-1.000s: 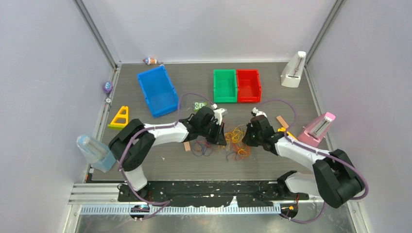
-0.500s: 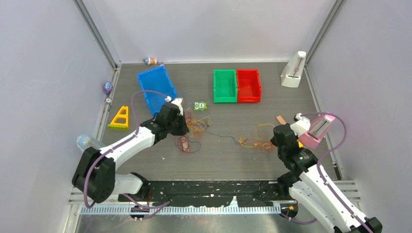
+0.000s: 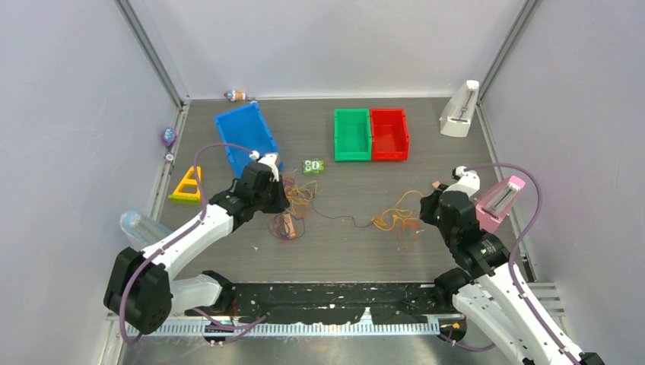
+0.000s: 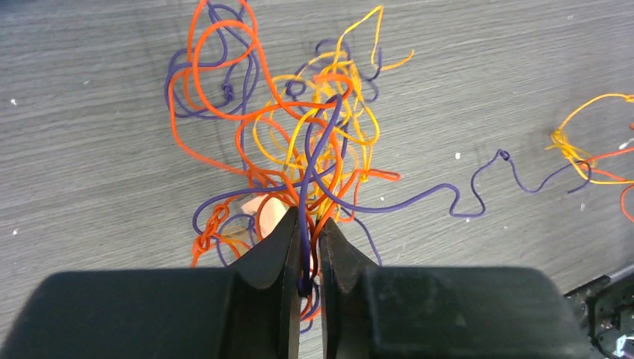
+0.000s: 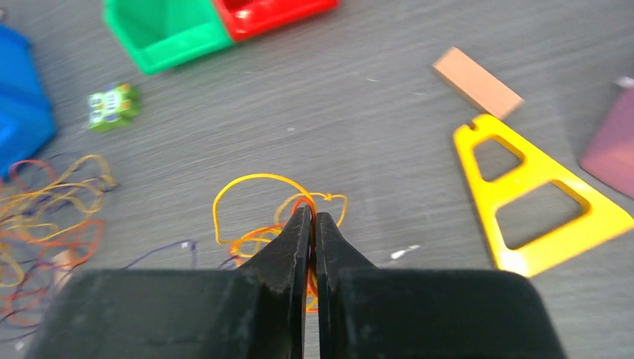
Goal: Untangle the cables
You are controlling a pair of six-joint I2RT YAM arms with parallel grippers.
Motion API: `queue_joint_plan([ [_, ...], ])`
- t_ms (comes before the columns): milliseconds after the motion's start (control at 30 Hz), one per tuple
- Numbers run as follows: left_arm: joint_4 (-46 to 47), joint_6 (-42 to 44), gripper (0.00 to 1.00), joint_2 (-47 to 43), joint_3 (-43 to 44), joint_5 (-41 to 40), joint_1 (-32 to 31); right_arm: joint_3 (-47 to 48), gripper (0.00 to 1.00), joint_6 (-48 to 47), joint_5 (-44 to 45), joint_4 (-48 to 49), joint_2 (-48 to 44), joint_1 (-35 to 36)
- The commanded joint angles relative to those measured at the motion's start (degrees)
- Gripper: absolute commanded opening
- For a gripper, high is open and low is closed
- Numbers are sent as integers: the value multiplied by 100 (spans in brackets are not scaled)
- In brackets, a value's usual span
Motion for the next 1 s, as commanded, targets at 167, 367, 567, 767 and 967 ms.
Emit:
queue_joint_plan([
  [167,173,689,59,-533,280,422,-597,1227,6,-1117,-2765,552,505,-4],
  [367,982,893,80,-688,224,944,-1124,1367,6,-1019,-3626,795,740,-3],
  [567,2106,924,82,-730,244,1635,-1635,1316,5,-902,-3960,986,812,-8],
  [767,2715,598,80,-276,588,2003,-1937,1258,6,-864,-4065,1059,848,-2],
  [967,2713,470,79,334,1209,1912,-2294,1192,5,-861,-4106,1103,834,18],
])
